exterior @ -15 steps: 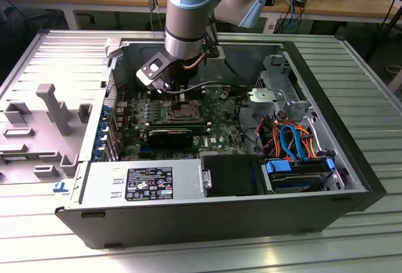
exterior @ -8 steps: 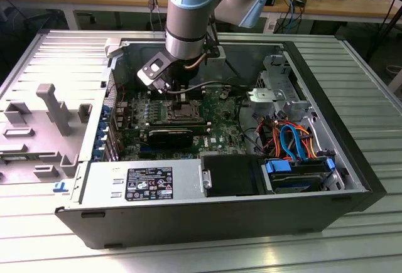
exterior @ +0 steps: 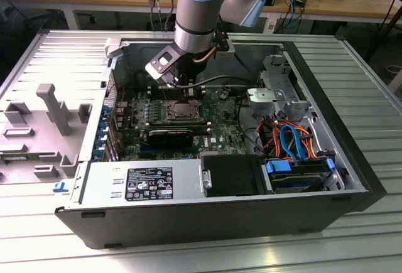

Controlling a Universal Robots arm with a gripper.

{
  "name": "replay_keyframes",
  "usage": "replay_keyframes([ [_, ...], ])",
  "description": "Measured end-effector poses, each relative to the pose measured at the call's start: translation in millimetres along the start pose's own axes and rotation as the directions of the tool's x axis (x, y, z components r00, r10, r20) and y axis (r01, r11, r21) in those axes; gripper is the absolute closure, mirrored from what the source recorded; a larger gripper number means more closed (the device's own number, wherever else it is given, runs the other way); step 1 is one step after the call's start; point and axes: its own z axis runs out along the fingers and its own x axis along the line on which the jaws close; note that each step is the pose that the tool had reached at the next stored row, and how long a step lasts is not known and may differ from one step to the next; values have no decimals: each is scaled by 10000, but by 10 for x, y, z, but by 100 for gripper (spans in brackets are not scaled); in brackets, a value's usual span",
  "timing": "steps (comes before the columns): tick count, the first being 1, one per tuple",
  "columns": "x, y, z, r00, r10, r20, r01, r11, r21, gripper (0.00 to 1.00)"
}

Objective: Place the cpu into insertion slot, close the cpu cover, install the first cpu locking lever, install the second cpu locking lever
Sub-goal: 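Close the cpu cover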

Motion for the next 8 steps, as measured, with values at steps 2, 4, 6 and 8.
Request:
replay_keyframes([
  [2,4,18,-64,10000,-5,-44,5,10000,2,89],
  [4,13,13,-137,10000,-4,-53,4,10000,1,89],
  [6,21,7,-217,10000,-7,-58,7,10000,1,89],
  [8,25,3,-260,10000,-8,-69,8,10000,0,89],
])
